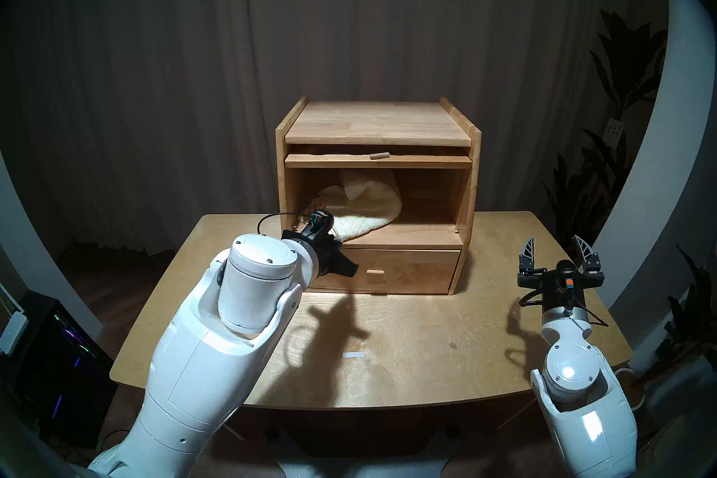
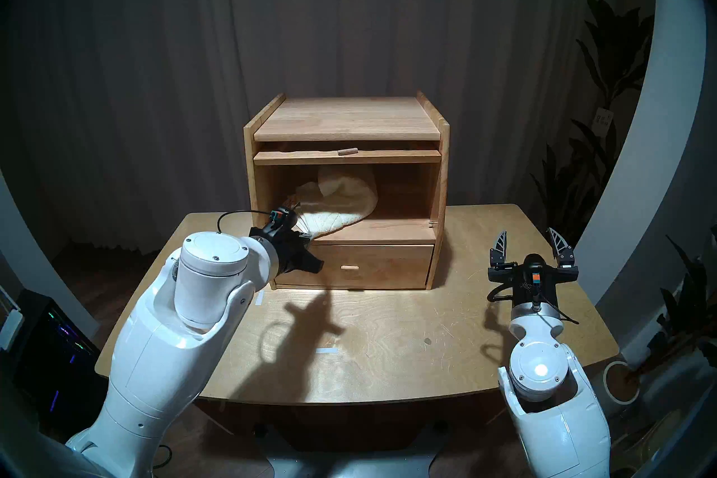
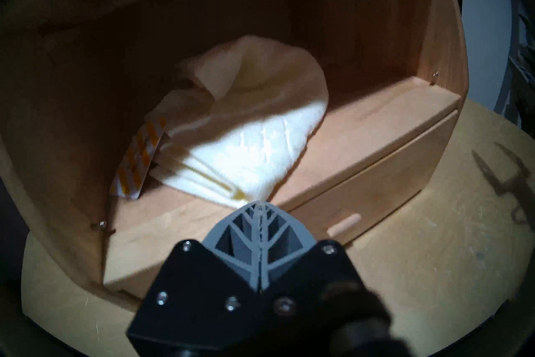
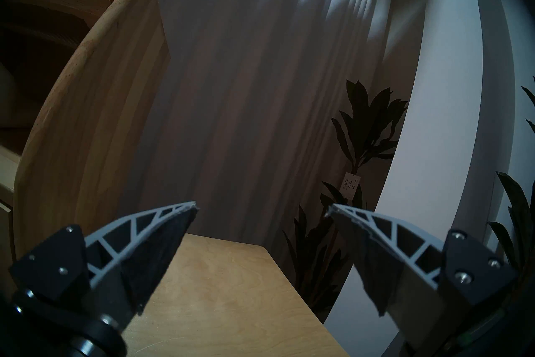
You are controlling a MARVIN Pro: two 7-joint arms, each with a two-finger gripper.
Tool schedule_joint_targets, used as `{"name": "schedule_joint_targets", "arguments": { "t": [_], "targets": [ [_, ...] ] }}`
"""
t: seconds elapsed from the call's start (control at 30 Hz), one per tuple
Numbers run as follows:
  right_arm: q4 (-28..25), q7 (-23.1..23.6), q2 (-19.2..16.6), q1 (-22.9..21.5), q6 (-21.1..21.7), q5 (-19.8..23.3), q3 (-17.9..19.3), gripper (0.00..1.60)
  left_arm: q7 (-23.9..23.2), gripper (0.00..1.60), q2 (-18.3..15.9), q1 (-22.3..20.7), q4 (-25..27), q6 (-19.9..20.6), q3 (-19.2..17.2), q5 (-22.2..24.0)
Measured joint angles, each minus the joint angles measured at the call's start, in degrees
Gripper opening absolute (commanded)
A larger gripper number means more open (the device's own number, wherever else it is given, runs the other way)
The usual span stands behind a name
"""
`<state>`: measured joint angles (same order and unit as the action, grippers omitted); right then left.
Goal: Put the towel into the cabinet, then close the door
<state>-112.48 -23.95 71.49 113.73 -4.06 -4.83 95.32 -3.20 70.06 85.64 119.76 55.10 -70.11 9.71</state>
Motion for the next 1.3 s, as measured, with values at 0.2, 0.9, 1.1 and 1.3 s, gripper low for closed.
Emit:
{"name": "schedule_joint_targets", "arguments": {
  "t": [0.2, 0.9, 1.1, 1.3],
  "targets": [
    [0.0, -0.1, -0.1, 0.0, 0.0, 0.1, -0.1, 1.6, -0.2, 0.0, -0.4, -0.7, -1.3, -0.8, -0.1, -0.4],
    [-0.1, -0.4, -0.5, 0.1, 0.1, 0.3, -0.2, 1.6, -1.0, 0.0, 1.7, -3.5, -2.6, 0.0, -0.3, 1.3],
    [-0.1, -0.5, -0.6, 0.1, 0.1, 0.4, -0.3, 1.6, -0.5, 0.0, 2.3, -5.6, -6.4, -0.3, 1.5, 0.4],
    [-0.1, -0.6, -0.7, 0.1, 0.1, 0.5, -0.4, 1.6, 0.0, 0.0, 3.1, -8.5, -9.8, -1.4, 2.9, -0.6]
  ]
}}
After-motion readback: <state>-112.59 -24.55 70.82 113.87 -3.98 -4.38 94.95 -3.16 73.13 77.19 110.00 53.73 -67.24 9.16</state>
